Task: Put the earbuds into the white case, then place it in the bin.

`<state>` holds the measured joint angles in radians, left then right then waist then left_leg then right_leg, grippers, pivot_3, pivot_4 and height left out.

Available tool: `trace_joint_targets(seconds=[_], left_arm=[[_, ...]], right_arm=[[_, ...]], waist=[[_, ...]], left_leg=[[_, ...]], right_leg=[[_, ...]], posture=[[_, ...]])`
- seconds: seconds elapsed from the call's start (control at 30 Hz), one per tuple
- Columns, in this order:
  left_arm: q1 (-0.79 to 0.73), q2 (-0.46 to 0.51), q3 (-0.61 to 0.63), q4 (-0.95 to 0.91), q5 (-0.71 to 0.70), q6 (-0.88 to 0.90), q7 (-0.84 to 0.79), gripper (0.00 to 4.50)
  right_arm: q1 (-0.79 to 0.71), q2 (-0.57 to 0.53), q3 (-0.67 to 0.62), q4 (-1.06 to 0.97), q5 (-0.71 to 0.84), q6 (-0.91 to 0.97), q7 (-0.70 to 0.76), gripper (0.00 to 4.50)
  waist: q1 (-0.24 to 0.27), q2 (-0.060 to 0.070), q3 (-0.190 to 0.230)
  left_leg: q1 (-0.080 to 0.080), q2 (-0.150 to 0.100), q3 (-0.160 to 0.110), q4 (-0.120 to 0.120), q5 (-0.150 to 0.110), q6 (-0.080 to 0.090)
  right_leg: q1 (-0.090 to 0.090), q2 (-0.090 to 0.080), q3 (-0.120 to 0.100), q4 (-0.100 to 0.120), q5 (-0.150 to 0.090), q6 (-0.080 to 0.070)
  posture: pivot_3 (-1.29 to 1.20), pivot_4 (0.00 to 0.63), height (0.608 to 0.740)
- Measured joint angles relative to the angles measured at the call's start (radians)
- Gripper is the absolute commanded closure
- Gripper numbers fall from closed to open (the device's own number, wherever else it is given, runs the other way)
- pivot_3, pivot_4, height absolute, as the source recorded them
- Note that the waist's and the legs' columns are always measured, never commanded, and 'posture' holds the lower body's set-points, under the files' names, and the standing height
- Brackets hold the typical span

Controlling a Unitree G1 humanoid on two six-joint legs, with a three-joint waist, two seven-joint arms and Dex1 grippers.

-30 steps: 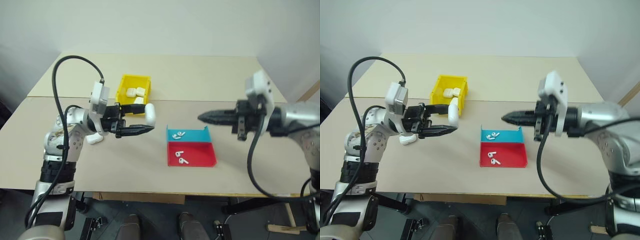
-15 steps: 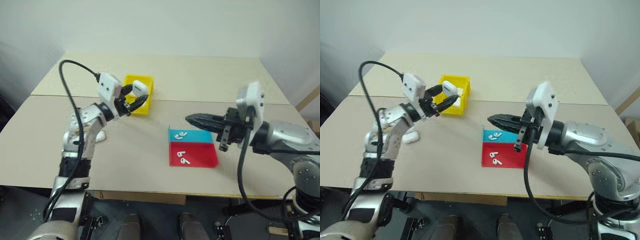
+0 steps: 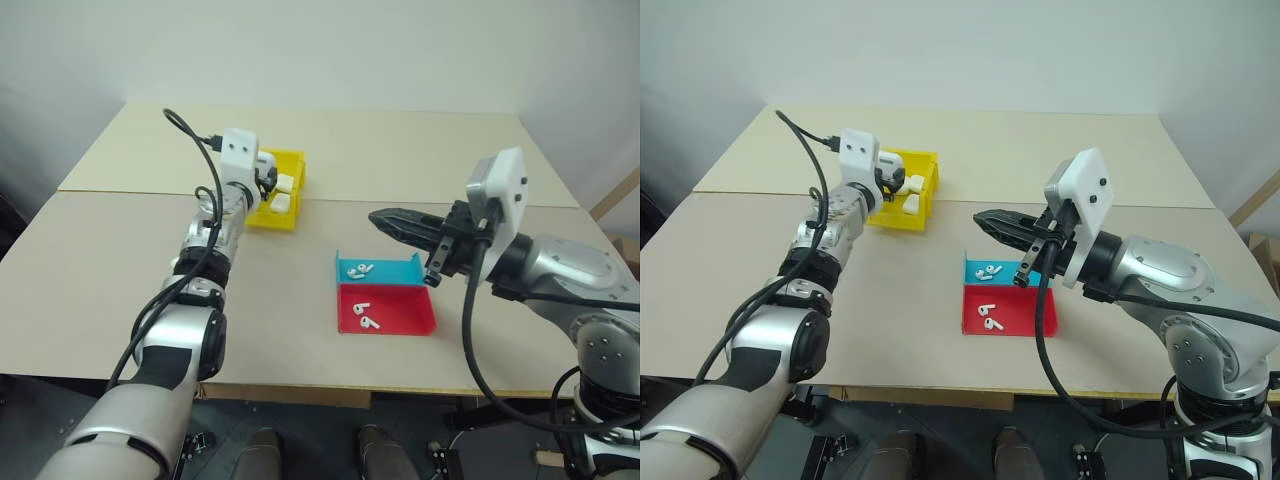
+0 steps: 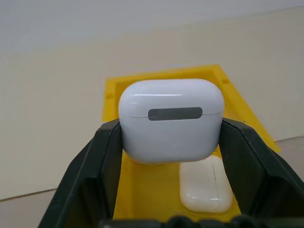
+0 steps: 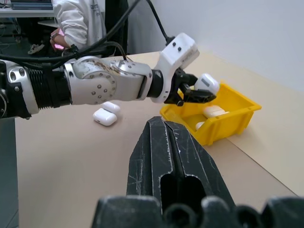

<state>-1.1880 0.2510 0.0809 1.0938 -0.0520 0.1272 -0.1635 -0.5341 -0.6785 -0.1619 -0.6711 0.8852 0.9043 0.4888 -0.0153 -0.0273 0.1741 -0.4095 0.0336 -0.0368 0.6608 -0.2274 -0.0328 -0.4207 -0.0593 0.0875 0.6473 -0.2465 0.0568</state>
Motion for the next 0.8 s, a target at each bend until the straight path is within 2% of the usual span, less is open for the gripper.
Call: trace_joint_targets(seconds=[0.07,0.23,0.33,0.43,0.57,0.7,0.8], left_arm=[[-0.015,-0.003,0.002,0.041,0.005,-0.018,0.008,0.06],[-0.024,0.002,0.011,0.053,0.008,-0.063,-0.005,0.02],[0.007,0.019,0.015,-0.016,0.002,-0.068,-0.061,0.02],[0.120,0.069,0.016,-0.246,-0.053,-0.044,-0.204,0.02],[0.332,0.199,0.016,-0.627,-0.154,0.099,-0.427,0.02],[0.503,0.302,0.016,-0.918,-0.275,0.216,-0.613,0.02],[0.663,0.427,0.032,-1.146,-0.392,0.268,-0.779,0.02]], right_arm=[[0.000,0.000,0.000,-0.008,0.002,0.000,-0.002,4.50],[0.008,0.000,-0.004,-0.013,0.003,0.000,-0.012,4.50],[0.011,0.000,-0.013,-0.016,0.018,0.000,-0.019,4.50],[0.023,0.001,-0.028,-0.018,0.039,-0.002,-0.022,4.50],[0.112,-0.005,-0.050,-0.009,-0.014,-0.065,-0.011,4.50],[0.185,-0.055,-0.053,0.018,-0.061,-0.106,0.061,4.50],[0.263,-0.099,-0.074,0.024,-0.057,-0.135,0.152,4.50]], waist=[[0.000,0.000,0.000],[0.001,0.000,0.000],[-0.002,0.000,0.000],[-0.010,0.000,0.000],[-0.020,0.000,0.000],[-0.017,0.000,0.000],[-0.024,0.000,0.000]], left_leg=[[0.000,0.000,0.000,0.000,0.000,0.000],[0.000,0.000,0.000,0.000,0.000,0.000],[0.000,0.000,0.000,0.000,0.000,0.000],[0.001,0.001,0.000,-0.001,0.000,0.000],[0.001,0.001,0.000,-0.001,0.000,0.000],[0.002,0.001,0.000,0.000,0.001,-0.001],[0.003,0.002,0.001,-0.001,0.000,0.000]], right_leg=[[0.000,0.000,0.000,0.000,0.000,0.000],[0.000,0.000,0.000,0.000,0.000,0.000],[0.000,0.000,0.000,0.000,0.000,0.000],[0.000,0.000,0.000,0.001,0.000,0.000],[0.000,0.000,0.000,0.001,0.000,0.000],[0.002,0.000,0.000,0.002,0.000,0.000],[0.002,0.000,0.000,0.000,0.000,0.000]], posture=[[0.00,0.150,0.740],[0.00,0.150,0.740],[0.00,0.150,0.740],[0.00,0.150,0.740],[0.00,0.150,0.740],[0.00,0.150,0.740],[0.00,0.150,0.740]])
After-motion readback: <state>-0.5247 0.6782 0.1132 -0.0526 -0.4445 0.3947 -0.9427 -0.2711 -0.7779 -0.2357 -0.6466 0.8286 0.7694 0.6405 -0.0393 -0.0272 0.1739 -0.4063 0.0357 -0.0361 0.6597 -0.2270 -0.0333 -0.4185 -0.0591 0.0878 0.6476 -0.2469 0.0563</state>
